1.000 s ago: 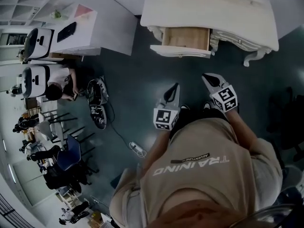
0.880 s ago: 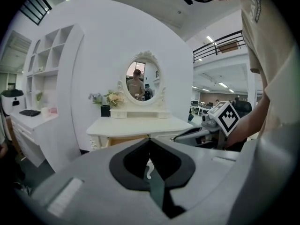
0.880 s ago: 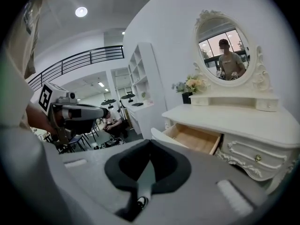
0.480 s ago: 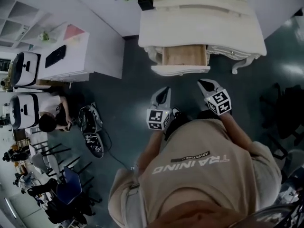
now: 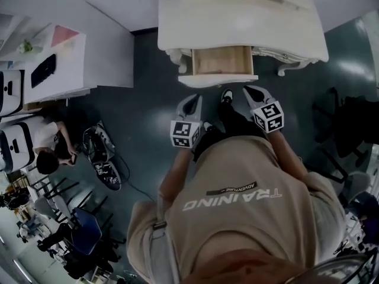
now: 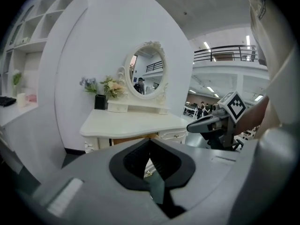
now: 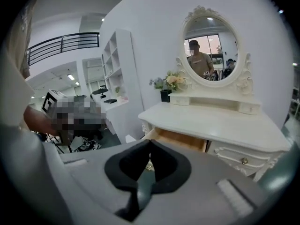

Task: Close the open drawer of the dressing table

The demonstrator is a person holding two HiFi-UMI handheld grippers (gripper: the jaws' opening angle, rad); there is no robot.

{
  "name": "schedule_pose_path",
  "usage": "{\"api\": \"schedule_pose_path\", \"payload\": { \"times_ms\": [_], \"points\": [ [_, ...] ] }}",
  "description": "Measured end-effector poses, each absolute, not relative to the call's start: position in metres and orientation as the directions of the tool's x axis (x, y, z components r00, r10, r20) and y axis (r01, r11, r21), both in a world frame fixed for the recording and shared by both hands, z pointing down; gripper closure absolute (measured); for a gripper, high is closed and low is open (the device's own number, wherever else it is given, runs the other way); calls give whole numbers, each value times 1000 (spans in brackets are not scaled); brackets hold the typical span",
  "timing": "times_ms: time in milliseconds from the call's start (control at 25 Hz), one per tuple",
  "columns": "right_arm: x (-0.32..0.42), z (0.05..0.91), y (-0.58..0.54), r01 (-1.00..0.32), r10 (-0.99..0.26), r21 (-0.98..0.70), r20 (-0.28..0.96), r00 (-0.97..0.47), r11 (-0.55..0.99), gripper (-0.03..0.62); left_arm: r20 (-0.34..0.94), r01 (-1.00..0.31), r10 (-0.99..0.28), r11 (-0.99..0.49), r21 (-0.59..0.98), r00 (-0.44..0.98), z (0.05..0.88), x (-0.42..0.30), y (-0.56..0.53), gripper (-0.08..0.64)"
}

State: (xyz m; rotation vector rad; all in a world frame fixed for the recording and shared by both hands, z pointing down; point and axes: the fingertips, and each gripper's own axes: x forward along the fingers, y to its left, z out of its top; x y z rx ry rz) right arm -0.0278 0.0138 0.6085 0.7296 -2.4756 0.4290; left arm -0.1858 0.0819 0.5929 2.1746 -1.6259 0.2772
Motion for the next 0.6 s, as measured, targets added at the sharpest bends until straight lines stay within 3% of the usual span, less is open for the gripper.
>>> {"api": "schedule_pose_path", "payload": {
  "times_ms": [200,440,600],
  "points": [
    [-48,626,-63,-576,-410,-204,521,-749,792,588,454,-953,-838,-274,130,303,589,-197,8,560],
    [-65,614,-149,-525,-410,-148,463,-786,838,588,482,-946,-816,-308,104,319,574,-186,-72,560],
    [-66,622,-189,-480,-365,-125,494,-789,868,588,469,-944,-820,-280,173,329,570,-181,-117,560]
  ]
}}
